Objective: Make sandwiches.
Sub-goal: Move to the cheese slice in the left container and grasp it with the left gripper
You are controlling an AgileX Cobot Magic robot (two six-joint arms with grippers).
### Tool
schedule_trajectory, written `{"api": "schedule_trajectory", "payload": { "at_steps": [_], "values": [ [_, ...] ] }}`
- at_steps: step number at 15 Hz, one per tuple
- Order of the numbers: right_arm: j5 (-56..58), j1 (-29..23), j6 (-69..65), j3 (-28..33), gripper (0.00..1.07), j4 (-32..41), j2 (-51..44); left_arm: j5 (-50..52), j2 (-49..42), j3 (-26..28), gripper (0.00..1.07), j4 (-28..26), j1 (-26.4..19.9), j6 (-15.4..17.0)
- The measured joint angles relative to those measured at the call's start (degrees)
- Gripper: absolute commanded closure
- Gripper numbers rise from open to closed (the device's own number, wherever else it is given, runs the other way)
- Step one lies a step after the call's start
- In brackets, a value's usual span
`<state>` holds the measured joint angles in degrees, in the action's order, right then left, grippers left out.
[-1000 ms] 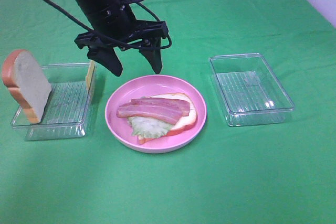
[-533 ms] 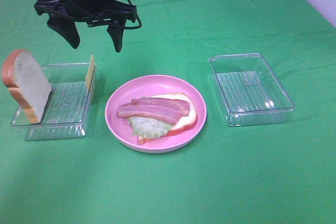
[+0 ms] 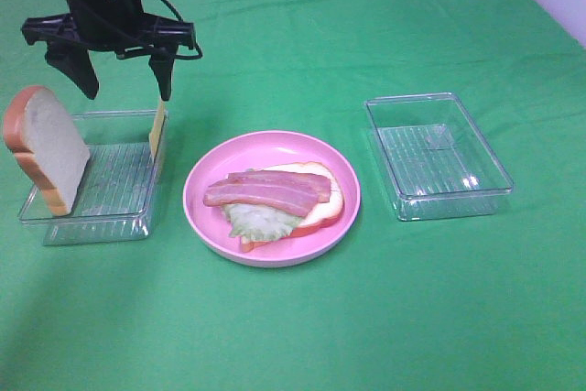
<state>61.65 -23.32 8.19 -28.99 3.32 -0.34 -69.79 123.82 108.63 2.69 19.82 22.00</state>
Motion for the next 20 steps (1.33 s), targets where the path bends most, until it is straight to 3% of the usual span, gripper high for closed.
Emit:
{"api": "schedule_trajectory", "payload": {
  "at_steps": [14, 17, 20],
  "values": [
    [0.0, 0.0, 0.0, 0.0, 0.42, 0.0, 0.0, 3.8, 7.3, 0.0, 0.32, -1.4, 0.0, 0.9],
    [0.0, 0.0, 0.0, 0.0, 0.42, 0.0, 0.0, 4.4, 7.4, 0.0, 0.50, -1.4, 0.0, 0.9],
    [0.0, 0.0, 0.0, 0.0, 0.42, 0.0, 0.0, 4.7, 7.4, 0.0, 0.60, -1.4, 0.0, 0.9]
  ]
}}
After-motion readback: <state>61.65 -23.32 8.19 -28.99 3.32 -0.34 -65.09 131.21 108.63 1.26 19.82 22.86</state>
